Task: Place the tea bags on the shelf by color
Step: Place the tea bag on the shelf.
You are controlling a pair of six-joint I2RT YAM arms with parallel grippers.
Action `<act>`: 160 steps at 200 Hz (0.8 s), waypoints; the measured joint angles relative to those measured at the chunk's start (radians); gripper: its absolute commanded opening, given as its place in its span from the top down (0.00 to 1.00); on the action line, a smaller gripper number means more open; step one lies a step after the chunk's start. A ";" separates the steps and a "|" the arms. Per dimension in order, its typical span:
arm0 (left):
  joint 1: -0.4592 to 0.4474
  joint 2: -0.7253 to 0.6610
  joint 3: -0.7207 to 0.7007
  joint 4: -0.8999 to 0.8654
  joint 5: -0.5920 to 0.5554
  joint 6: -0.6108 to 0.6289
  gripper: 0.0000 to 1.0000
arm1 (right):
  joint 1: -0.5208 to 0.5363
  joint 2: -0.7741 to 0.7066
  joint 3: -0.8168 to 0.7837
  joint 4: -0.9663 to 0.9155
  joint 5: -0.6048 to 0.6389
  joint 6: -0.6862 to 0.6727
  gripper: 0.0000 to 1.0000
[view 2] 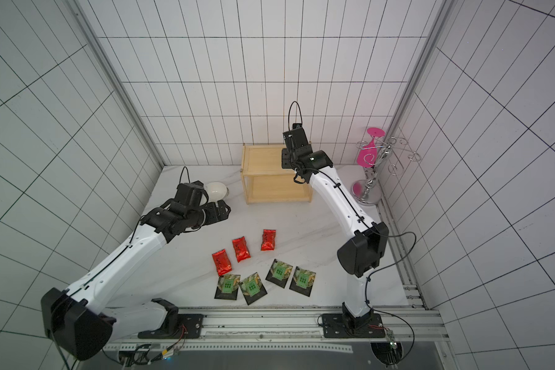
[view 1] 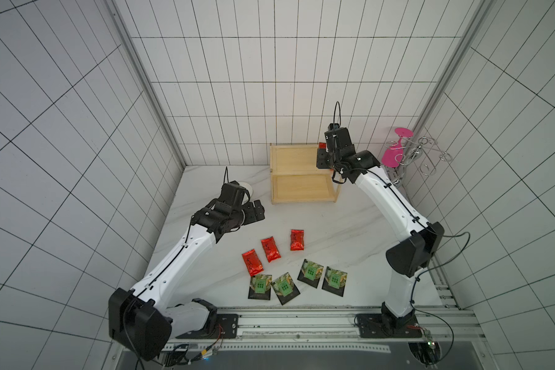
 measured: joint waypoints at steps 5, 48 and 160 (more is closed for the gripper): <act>0.002 0.000 0.000 0.003 -0.001 0.001 0.02 | -0.006 0.029 0.032 -0.011 -0.001 -0.010 0.45; 0.015 0.012 0.000 0.023 -0.001 0.014 0.02 | -0.033 0.129 0.117 -0.068 -0.013 -0.043 0.45; 0.032 0.026 0.000 0.031 -0.001 0.031 0.02 | -0.041 0.235 0.193 -0.084 -0.019 -0.053 0.44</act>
